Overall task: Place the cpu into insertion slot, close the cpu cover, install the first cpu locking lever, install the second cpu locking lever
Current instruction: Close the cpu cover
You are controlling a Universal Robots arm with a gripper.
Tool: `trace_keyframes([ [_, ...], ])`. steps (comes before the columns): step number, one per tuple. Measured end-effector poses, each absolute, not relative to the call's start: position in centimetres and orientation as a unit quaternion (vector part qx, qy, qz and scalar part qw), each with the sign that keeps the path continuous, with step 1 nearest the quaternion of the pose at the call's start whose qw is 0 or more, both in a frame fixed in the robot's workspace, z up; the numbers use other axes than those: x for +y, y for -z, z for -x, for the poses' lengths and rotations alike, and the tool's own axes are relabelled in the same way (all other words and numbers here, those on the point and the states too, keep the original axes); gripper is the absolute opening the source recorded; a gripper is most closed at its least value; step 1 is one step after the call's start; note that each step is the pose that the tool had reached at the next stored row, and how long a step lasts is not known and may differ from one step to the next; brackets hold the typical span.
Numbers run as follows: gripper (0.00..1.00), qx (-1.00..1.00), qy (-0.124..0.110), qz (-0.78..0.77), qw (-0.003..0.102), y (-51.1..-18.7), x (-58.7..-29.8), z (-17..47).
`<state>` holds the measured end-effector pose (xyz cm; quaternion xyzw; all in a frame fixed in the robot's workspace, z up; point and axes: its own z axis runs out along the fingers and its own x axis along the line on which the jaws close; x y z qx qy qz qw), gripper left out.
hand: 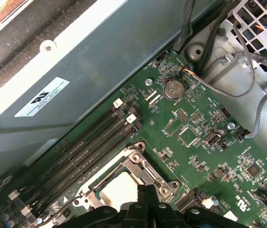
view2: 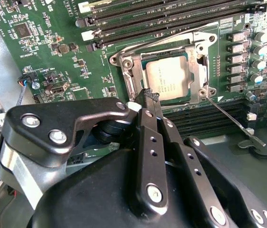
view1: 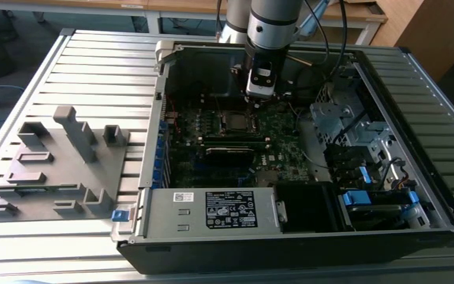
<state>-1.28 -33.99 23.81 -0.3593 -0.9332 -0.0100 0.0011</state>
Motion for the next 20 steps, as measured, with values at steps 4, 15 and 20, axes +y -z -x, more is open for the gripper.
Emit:
trace_keyframes([
  [4, 0.11, -0.933, 0.01, 0.359, 0.001, -23.81, -33.99, 1.28],
  [15, 0.11, -0.938, 0.01, 0.346, 0.001, -23.81, -33.99, 1.28],
  [20, 0.11, -0.938, 0.01, 0.346, 0.001, -23.81, -33.99, 1.28],
])
